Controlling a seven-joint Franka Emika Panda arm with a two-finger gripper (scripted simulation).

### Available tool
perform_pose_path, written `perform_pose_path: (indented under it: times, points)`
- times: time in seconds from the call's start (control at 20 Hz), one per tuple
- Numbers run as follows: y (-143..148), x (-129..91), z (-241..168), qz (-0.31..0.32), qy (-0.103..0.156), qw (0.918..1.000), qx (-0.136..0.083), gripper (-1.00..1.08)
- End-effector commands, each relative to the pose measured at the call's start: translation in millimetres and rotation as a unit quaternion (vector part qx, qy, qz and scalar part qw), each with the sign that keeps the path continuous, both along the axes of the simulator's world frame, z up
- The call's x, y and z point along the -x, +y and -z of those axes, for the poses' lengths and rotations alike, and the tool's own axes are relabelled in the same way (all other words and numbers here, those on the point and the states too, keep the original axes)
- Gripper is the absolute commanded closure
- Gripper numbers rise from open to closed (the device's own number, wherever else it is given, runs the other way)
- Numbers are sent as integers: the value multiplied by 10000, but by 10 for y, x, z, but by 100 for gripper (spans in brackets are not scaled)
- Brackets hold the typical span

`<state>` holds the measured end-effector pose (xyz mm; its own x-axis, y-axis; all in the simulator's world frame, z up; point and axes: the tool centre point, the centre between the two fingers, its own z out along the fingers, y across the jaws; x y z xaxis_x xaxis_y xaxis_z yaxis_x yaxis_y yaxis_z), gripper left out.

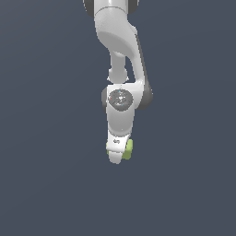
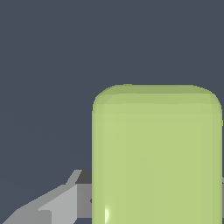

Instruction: Pick up the object and move it to a goal position.

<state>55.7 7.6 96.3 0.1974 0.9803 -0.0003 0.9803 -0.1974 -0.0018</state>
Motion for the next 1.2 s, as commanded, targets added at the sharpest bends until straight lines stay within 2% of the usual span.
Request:
perform_pose_path:
  times: [0.0, 0.7, 1.15]
  points:
    - [21, 63, -16, -1, -6, 10000, 0, 108]
    - [203, 655, -107, 0, -7, 10000, 3, 108]
    - [251, 793, -131, 0, -7, 10000, 3, 108]
